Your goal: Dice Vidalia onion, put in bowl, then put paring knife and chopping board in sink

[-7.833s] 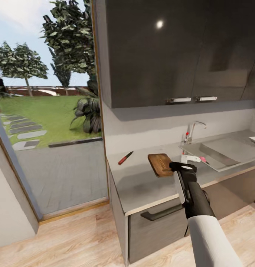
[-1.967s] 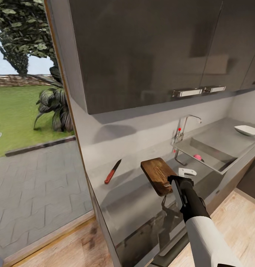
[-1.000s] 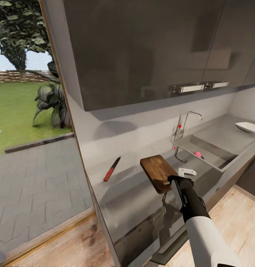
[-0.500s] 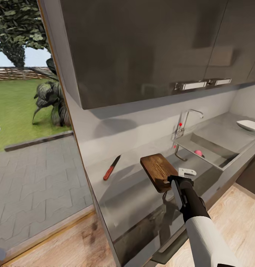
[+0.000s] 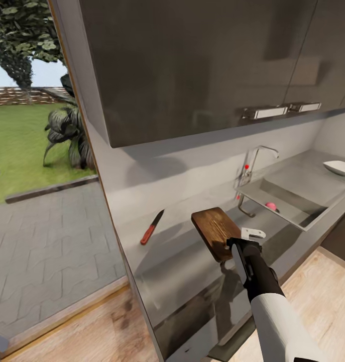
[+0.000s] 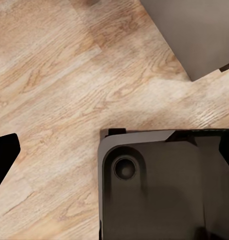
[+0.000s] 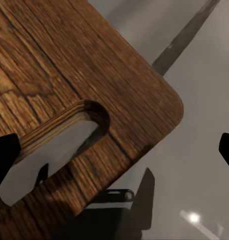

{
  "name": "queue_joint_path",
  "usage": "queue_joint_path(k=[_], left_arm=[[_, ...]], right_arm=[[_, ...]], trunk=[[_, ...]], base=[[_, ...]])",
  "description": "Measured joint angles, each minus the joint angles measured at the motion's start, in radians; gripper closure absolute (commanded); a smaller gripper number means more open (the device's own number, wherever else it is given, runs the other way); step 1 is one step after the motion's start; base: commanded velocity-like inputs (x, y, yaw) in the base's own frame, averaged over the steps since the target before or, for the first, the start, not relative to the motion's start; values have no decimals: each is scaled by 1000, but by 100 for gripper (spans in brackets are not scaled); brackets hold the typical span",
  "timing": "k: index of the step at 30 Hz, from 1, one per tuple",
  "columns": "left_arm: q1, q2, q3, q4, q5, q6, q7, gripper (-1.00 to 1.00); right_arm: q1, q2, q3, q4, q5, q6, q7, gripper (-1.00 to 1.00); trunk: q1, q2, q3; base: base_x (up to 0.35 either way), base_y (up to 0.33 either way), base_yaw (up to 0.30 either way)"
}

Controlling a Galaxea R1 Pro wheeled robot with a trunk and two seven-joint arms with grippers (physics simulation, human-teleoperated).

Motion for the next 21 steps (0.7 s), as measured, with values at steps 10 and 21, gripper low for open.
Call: queue_joint_path(k=[10,21], left_arm=[[0,0,0,0,0,0,0,-100],[0,0,0,10,0,0,0,-100]], right_arm=[[0,1,0,0,0,0,0,-100],[0,1,0,0,0,0,0,-100]], trunk=[[0,0,-12],[0,0,-23]], base=[[26,31,0],[5,6,0]])
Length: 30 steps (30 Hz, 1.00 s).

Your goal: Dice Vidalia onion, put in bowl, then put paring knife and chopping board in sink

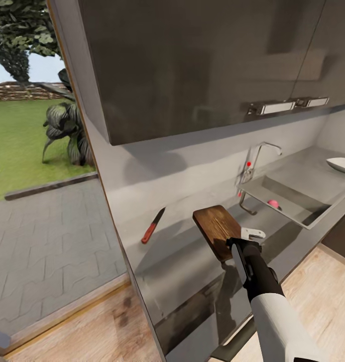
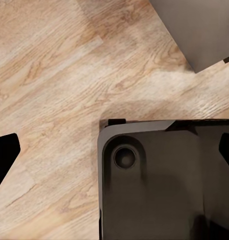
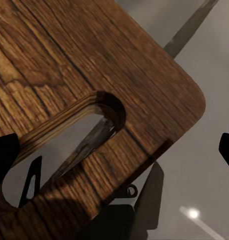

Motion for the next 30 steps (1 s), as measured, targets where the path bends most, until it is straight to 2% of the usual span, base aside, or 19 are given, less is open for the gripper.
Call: queue_joint_path(k=[19,30], left_arm=[[0,-1,0,2,0,0,0,-100],[0,-1,0,2,0,0,0,-100]], right_arm=[[0,0,0,0,0,0,0,-100],[0,0,0,0,0,0,0,-100]], trunk=[[0,0,-2],[0,0,-12]], base=[[0,0,0],[0,0,0]])
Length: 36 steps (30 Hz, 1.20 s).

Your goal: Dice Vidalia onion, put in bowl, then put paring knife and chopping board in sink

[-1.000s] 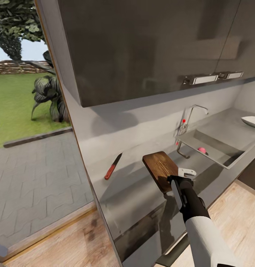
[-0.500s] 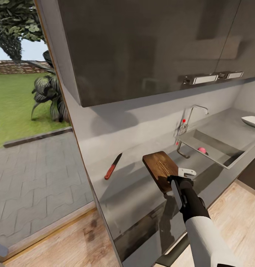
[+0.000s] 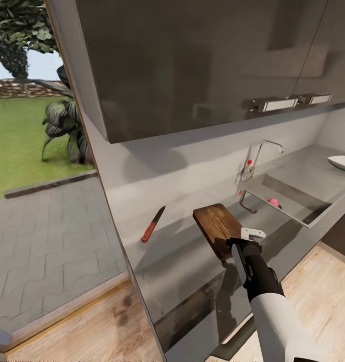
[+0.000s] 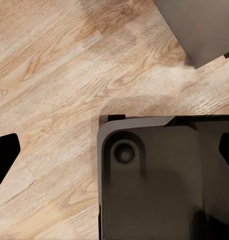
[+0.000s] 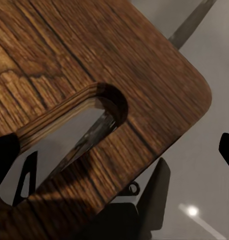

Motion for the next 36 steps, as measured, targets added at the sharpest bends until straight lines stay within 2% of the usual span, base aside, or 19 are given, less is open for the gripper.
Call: queue_joint_path(k=[17,21,36], left_arm=[[0,0,0,0,0,0,0,-100],[0,0,0,0,0,0,0,-100],[0,0,0,0,0,0,0,-100]], right_arm=[[0,-2,-1,0,0,0,0,-100],[-1,-2,-1,-2,12,1,-2,-100],[0,0,0,-26,2,0,-2,-100]], trunk=[[0,0,-20],[0,0,-25],[0,-1,-43]], base=[[0,0,0],[0,0,0],[0,0,0]])
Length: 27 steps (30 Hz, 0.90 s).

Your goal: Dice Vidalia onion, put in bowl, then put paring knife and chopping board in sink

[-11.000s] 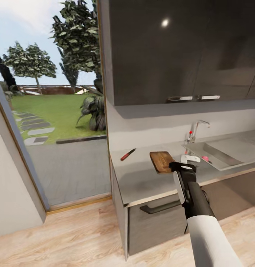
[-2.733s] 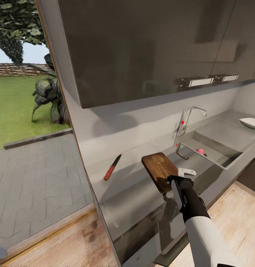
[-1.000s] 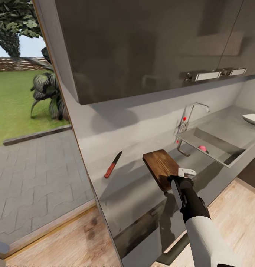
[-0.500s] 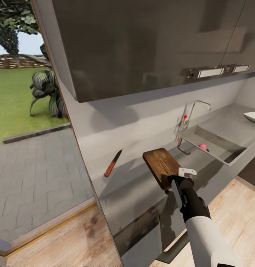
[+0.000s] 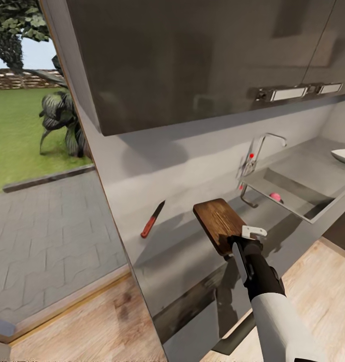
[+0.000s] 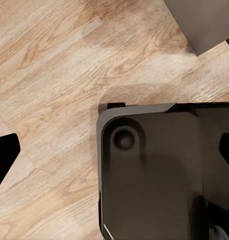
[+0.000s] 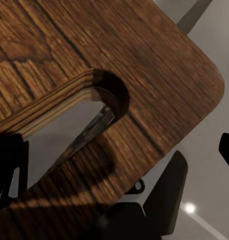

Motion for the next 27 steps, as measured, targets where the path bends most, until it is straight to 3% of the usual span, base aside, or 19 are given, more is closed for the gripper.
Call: queue_joint_path(k=[27], left_arm=[[0,0,0,0,-1,0,0,-100]], right_arm=[[0,-1,-1,-15,-3,1,2,-100]], trunk=[[0,0,-8]], base=[[0,0,0]])
